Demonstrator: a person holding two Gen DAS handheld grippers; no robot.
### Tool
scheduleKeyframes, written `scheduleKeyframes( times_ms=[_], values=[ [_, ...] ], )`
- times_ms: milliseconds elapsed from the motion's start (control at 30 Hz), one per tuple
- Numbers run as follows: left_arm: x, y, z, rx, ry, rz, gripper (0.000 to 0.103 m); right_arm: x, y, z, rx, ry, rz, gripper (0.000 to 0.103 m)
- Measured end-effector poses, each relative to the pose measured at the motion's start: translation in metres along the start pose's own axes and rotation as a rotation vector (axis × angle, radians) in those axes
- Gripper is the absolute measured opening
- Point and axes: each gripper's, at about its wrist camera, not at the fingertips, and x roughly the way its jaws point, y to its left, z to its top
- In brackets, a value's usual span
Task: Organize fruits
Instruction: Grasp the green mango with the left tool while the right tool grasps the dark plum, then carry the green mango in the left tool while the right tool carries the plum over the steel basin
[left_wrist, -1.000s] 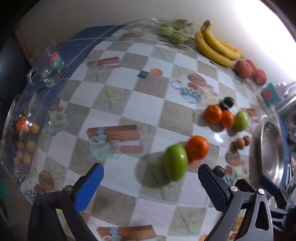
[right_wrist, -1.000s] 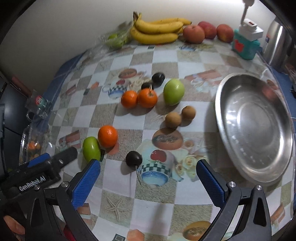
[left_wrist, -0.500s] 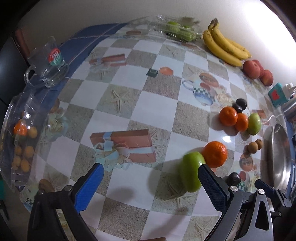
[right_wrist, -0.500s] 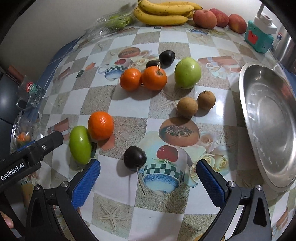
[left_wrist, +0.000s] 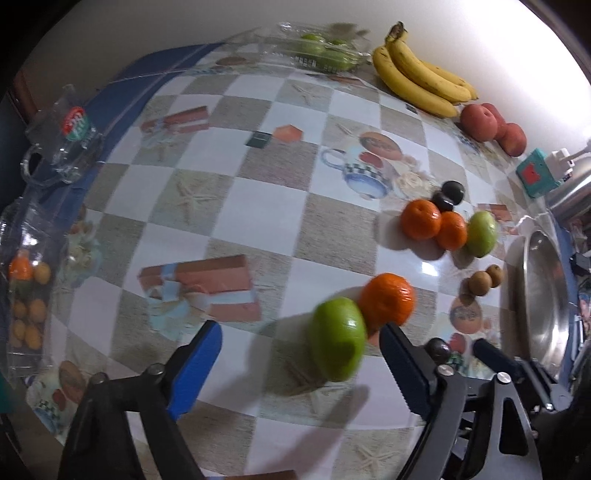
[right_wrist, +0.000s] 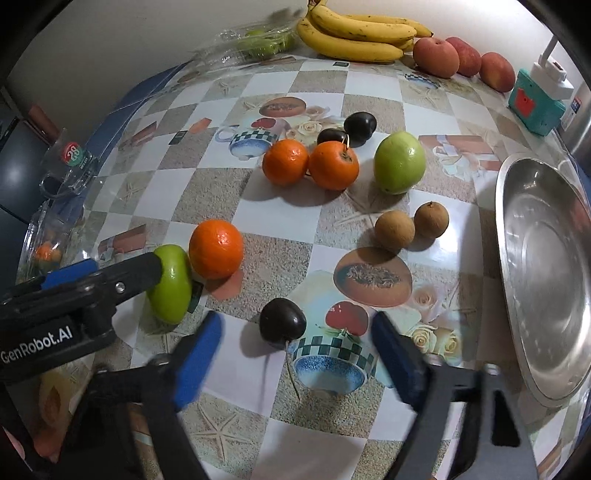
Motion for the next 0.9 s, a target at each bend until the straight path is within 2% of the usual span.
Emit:
scheduleKeyframes(
  times_ms=[67, 133, 233, 300, 367, 433, 567, 600, 900],
  values=[
    [0.001, -0.006, 0.000, 0.006, 0.003, -0.011, 0.079, 0.001, 0.000, 0.000, 0.000, 0.001, 0.005, 0.072],
    [0.002, -0.010, 0.000, 0.005, 0.012, -0.024, 0.073, 0.002, 0.002, 0.001, -0.006, 0.004, 0.007, 0.063],
    [0.006, -0.015, 0.000, -0.004, 0.028, -0.048, 0.065, 0.004, 0.004, 0.000, -0.017, 0.013, 0.011, 0.054],
    [0.008, -0.017, 0.000, 0.002, 0.031, -0.046, 0.055, 0.006, 0.004, 0.000, -0.019, 0.017, 0.013, 0.048],
    [0.010, -0.017, 0.000, -0.002, 0.038, -0.053, 0.052, 0.007, 0.004, 0.001, -0.019, 0.017, 0.018, 0.046],
    [0.012, -0.018, 0.000, -0.004, 0.040, -0.052, 0.050, 0.007, 0.004, 0.002, -0.020, 0.017, 0.021, 0.037],
    [0.013, -0.015, 0.000, -0.009, 0.037, -0.036, 0.044, 0.006, 0.004, 0.002, -0.026, 0.016, 0.030, 0.032],
    [0.013, -0.014, 0.000, -0.013, 0.036, -0.037, 0.042, 0.006, 0.004, 0.002, -0.028, 0.016, 0.030, 0.028],
    [0.011, -0.007, -0.001, -0.051, 0.037, -0.056, 0.039, 0.001, 0.003, 0.003, -0.010, 0.000, 0.056, 0.027]
  ],
)
